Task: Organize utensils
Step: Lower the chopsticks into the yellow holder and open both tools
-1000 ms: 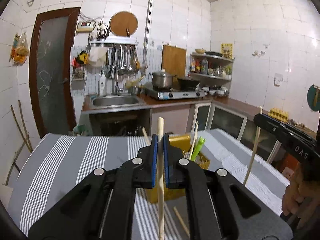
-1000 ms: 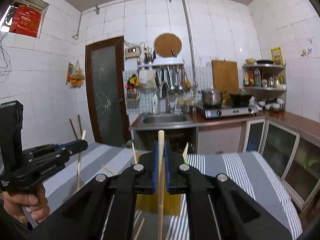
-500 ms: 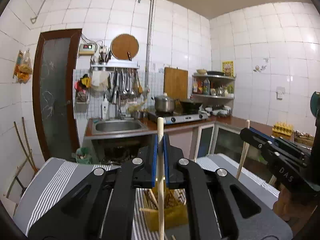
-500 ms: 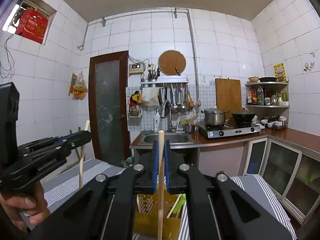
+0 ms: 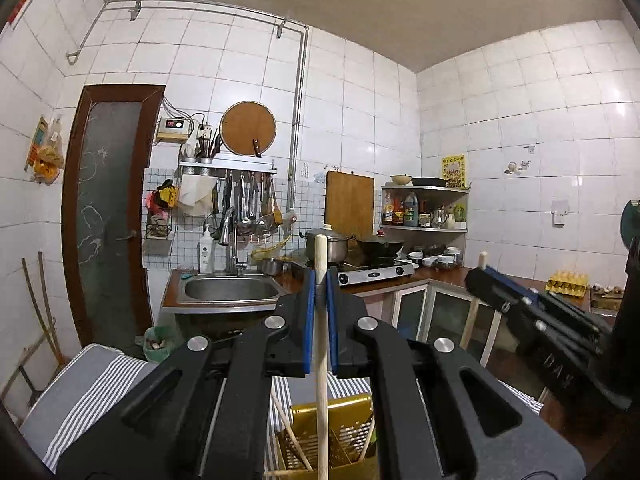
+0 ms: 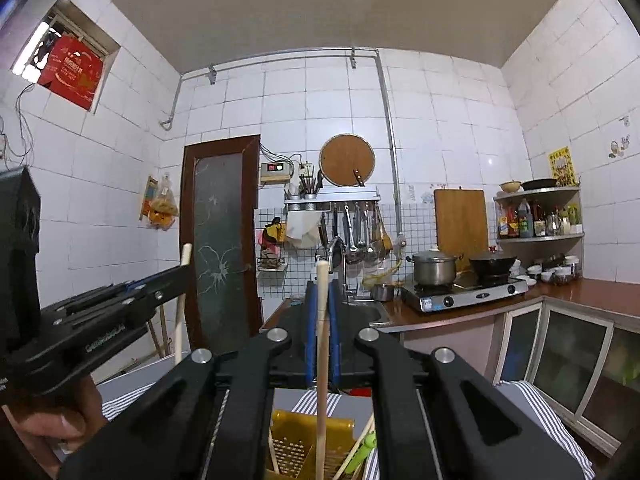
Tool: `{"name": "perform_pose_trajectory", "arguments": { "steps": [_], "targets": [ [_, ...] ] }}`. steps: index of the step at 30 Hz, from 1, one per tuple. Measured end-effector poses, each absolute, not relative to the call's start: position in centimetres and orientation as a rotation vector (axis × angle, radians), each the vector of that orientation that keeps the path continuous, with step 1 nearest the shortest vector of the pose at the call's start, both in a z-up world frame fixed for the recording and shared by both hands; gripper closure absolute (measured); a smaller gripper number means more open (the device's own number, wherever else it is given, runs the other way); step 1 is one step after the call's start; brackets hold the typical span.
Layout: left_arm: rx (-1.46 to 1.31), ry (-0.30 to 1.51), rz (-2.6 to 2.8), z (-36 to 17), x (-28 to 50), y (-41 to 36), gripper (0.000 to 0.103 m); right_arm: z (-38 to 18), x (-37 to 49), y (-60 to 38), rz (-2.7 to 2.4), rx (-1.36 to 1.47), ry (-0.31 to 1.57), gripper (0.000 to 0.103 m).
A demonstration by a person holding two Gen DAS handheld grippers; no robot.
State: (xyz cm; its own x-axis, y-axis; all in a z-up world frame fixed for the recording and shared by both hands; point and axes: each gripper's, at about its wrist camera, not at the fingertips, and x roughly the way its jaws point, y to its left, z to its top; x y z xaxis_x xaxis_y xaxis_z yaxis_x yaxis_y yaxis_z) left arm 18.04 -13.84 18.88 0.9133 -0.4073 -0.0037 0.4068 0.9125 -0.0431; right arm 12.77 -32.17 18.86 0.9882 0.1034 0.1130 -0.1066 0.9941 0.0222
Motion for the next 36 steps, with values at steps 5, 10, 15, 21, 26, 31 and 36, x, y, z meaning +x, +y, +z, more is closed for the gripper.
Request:
{"name": "perform_pose_trajectory", "arguments": {
  "steps": [5,10,15,21,26,31,36],
  "targets": [
    [-0.053,-0.027,-0.409,18.2,19.5,-14.1,0.099,18.1,13.8,-32.3,0.107,0.022,-0.135,0.097],
    [-0.073,0.003,-0.409,17.2,21.5,-14.2,0.099,17.2,14.4,-32.7,0.091,0.022,-0.144,0.097],
    [-0.095,-0.006,-0.413,16.1,23.1,-14.4,0.099,16.1,15.0,-33.0,0.075,0.023,-0.155,0.097],
    [-0.077,-0.043,-0.403,15.1,23.4,-15.2,0.099,15.6,16.0,-33.2,0.066,0.034,-0.144,0.097],
    [-0.057,-0.076,-0.410,14.1,23.5,-15.9,0.099,15.1,16.7,-33.1,0.059,0.026,-0.127,0.097],
    [-0.007,-0.042,-0.397,13.1,24.0,-17.4,0.099,14.8,17.5,-33.2,0.057,0.030,-0.097,0.097],
    [0.011,0.002,-0.387,12.2,24.8,-17.9,0.099,14.6,17.6,-33.4,0.061,0.032,-0.091,0.097]
  ]
}}
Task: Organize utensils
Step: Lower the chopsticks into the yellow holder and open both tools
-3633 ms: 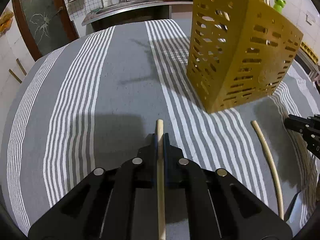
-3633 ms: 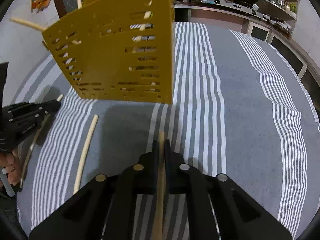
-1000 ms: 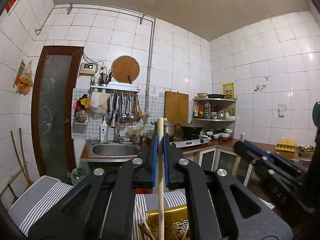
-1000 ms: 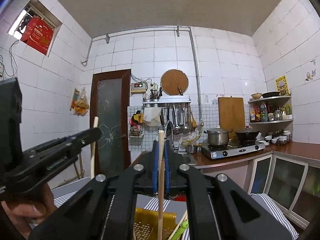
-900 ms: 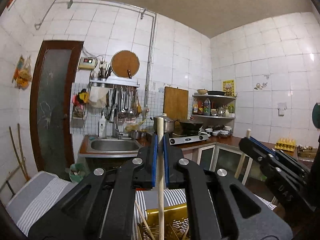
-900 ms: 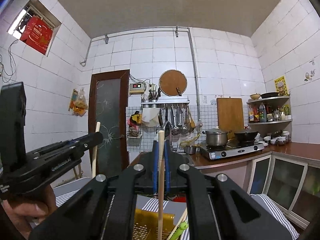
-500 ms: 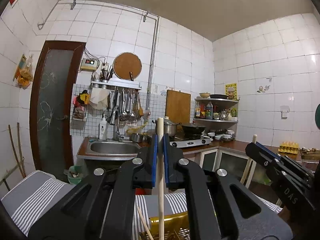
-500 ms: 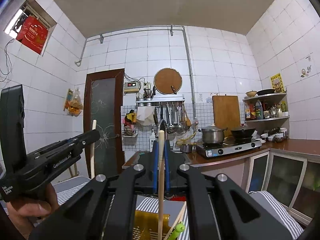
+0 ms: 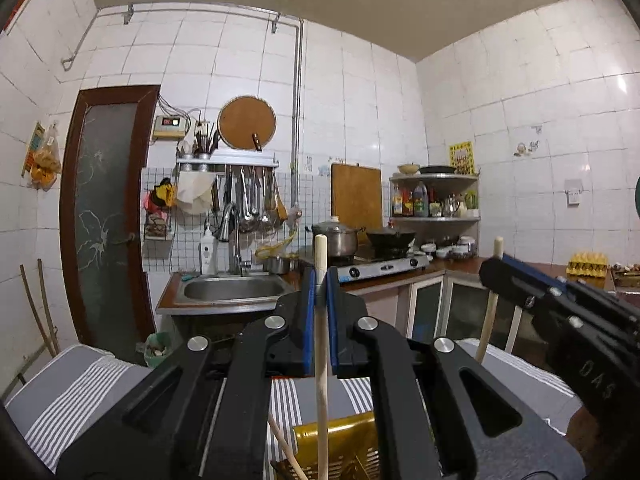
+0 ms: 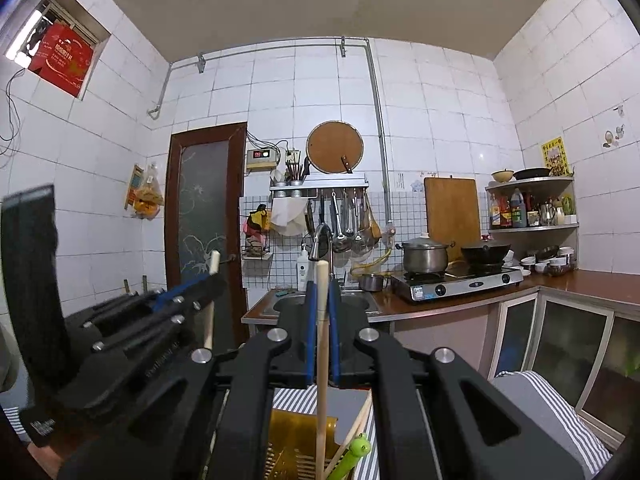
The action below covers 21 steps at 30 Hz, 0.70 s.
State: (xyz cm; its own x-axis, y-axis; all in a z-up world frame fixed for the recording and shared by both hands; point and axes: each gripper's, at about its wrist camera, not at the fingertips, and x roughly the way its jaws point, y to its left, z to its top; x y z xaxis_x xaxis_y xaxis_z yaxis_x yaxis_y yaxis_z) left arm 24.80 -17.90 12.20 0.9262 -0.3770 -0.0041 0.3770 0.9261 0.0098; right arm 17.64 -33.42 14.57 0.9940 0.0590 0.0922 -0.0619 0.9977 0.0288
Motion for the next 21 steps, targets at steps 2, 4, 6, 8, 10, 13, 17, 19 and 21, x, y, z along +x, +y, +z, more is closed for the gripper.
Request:
{"name": "perform_pose_trajectory", "arguments": {
  "steps": [2,4,6,8,10,13,17,19,21],
  "targets": [
    [0.015,0.018,-0.380,11.9,25.2,-18.0,0.099,14.4,17.8,-33.4,0.059,0.029,-0.089,0.097],
    [0.017,0.034,-0.372,11.6,25.5,-18.1,0.099,14.2,18.0,-33.5,0.059,0.034,-0.081,0.097],
    [0.021,0.051,-0.371,11.4,25.8,-18.2,0.099,13.9,18.4,-33.6,0.057,0.036,-0.072,0.097],
    [0.018,0.068,-0.370,11.1,26.1,-18.2,0.099,13.9,18.8,-33.7,0.057,0.037,-0.062,0.097],
    [0.025,0.081,-0.370,10.8,26.3,-18.4,0.098,13.7,19.2,-33.7,0.057,0.038,-0.049,0.097],
    [0.028,0.095,-0.369,10.6,26.6,-18.4,0.099,13.5,19.5,-33.9,0.054,0.038,-0.041,0.097],
    [0.032,0.110,-0.364,10.4,27.1,-18.5,0.098,13.2,19.7,-34.0,0.051,0.040,-0.038,0.097],
    [0.032,0.116,-0.362,10.3,27.3,-18.4,0.099,13.2,19.8,-33.9,0.051,0.040,-0.034,0.097],
    [0.031,0.123,-0.363,10.3,27.4,-18.5,0.098,13.1,20.0,-33.8,0.051,0.037,-0.029,0.097]
  ]
}}
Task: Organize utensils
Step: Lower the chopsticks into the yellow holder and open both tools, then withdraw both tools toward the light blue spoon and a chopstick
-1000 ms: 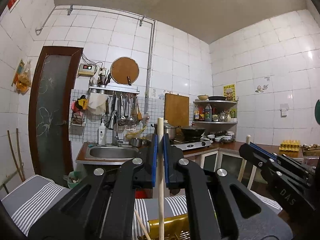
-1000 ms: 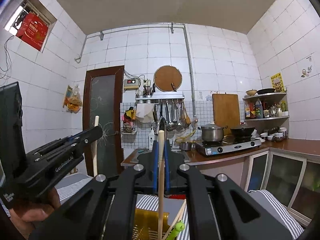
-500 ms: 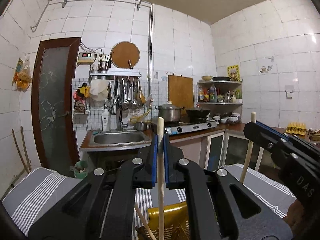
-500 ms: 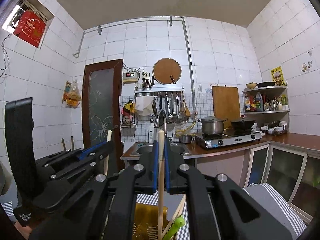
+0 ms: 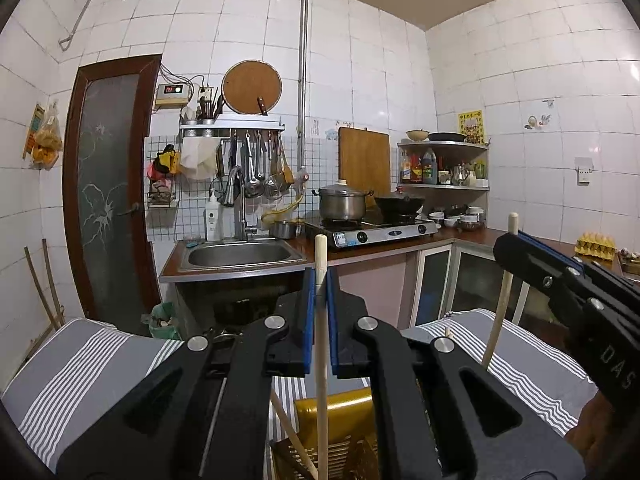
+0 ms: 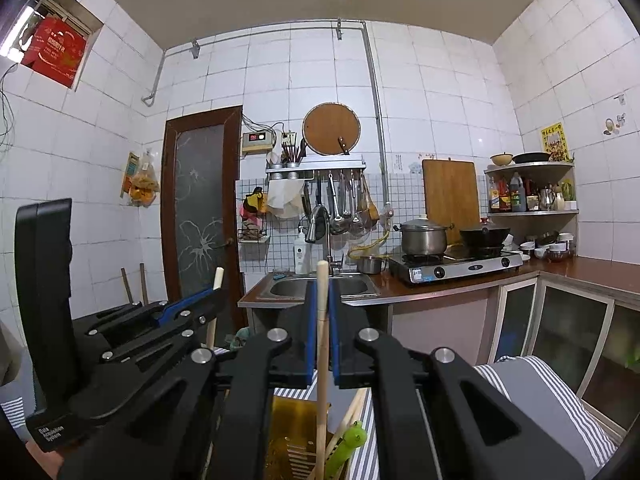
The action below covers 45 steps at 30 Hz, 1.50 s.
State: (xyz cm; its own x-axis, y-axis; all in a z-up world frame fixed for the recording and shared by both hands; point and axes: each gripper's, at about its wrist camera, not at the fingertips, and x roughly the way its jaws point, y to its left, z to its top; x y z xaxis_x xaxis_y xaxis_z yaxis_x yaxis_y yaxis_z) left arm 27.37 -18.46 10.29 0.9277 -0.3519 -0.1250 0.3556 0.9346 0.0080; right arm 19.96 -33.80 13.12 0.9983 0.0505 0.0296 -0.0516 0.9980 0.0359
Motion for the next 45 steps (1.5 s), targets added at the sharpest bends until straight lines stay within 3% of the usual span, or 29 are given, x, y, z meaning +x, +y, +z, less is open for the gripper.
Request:
{"name": "perform_pose_trajectory", "arguments": {
  "steps": [27,28,29,30,32,33,34,35,37,45],
  "targets": [
    [0.030,0.152,-0.342,10.0,27.8,-18.4,0.096,12.4,20.7,-34.2,0.053,0.067,-0.008,0.096],
    [0.025,0.154,-0.339,10.1,27.9,-18.3,0.094,12.4,20.7,-34.4,0.049,0.071,-0.009,0.096],
    [0.020,0.158,-0.332,10.1,27.9,-18.2,0.084,12.5,20.6,-34.6,0.047,0.075,-0.011,0.096],
    [0.011,0.162,-0.326,10.2,27.9,-18.1,0.067,12.6,20.5,-34.7,0.043,0.080,-0.016,0.096],
    [-0.019,0.153,-0.323,10.5,27.6,-17.6,0.053,12.7,20.2,-34.9,0.036,0.082,-0.019,0.096],
    [-0.022,0.151,-0.323,10.7,27.5,-17.5,0.051,12.8,20.0,-35.1,0.031,0.085,-0.024,0.095],
    [-0.019,0.150,-0.325,10.9,27.4,-17.4,0.050,12.9,19.9,-35.2,0.025,0.090,-0.027,0.088],
    [-0.014,0.148,-0.322,11.1,27.2,-17.3,0.050,13.0,19.7,-35.3,0.020,0.095,-0.029,0.074],
    [-0.016,0.147,-0.317,11.6,26.8,-17.0,0.050,13.2,19.2,-35.6,0.017,0.111,-0.040,0.063],
    [-0.048,0.138,-0.304,14.5,24.7,-15.1,0.041,15.4,17.3,-37.7,-0.034,0.146,0.022,0.059]
  ]
}}
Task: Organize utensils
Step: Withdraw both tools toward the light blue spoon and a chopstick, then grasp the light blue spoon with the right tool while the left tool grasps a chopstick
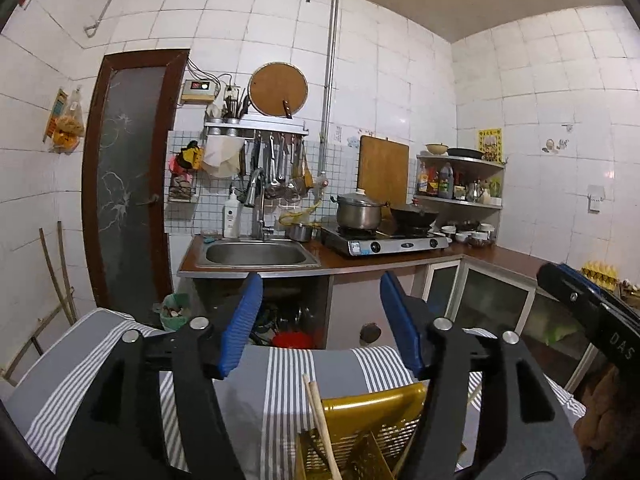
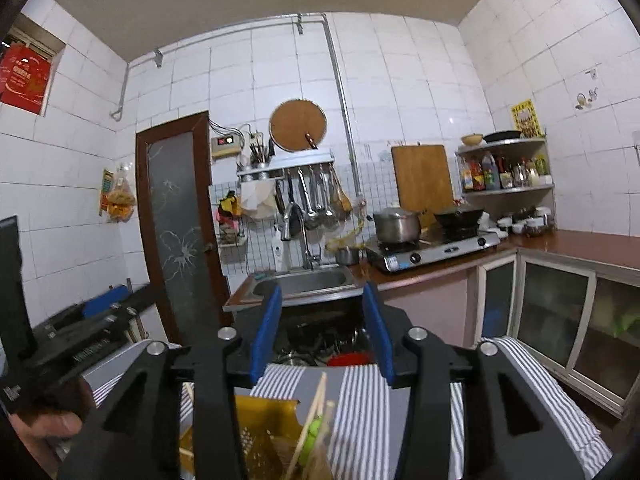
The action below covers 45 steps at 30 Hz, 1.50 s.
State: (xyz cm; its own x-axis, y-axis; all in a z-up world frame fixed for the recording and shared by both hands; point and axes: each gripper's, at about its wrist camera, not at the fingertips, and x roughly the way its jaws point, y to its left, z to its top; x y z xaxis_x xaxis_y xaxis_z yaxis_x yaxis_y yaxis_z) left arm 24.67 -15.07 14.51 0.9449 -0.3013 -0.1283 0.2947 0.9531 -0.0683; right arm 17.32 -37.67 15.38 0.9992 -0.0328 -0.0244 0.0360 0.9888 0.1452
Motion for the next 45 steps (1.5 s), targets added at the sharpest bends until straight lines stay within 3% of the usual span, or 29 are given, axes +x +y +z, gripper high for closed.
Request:
{"name": "perform_pose_trajectory", "arguments": {
  "steps": [7,14,23,33,45],
  "targets": [
    [0.042,0.230,-0.314,13.3,21.5,-13.5,0.039,12.9,14.1,-40.2,-0.098,0.135,0.193,0.054],
    [0.183,0.409,-0.315,5.4,16.7,-10.2,0.037,5.2,7.2,-42.0,-0.145,0.031,0.389,0.052],
    [0.002,0.634,-0.238,-3.0,12.4,-3.4,0.037,-2.9,1.0,-39.0,-0.034,0.038,0.537,0.047],
    [-0.023,0.681,-0.249,-5.0,7.8,-2.9,0.037,-6.2,-0.9,-34.9,0.018,0.024,0.633,0.047],
    [0.006,0.711,-0.295,-5.7,6.3,-4.3,0.037,-7.5,1.8,-29.5,0.017,-0.281,0.752,0.047]
  ]
}}
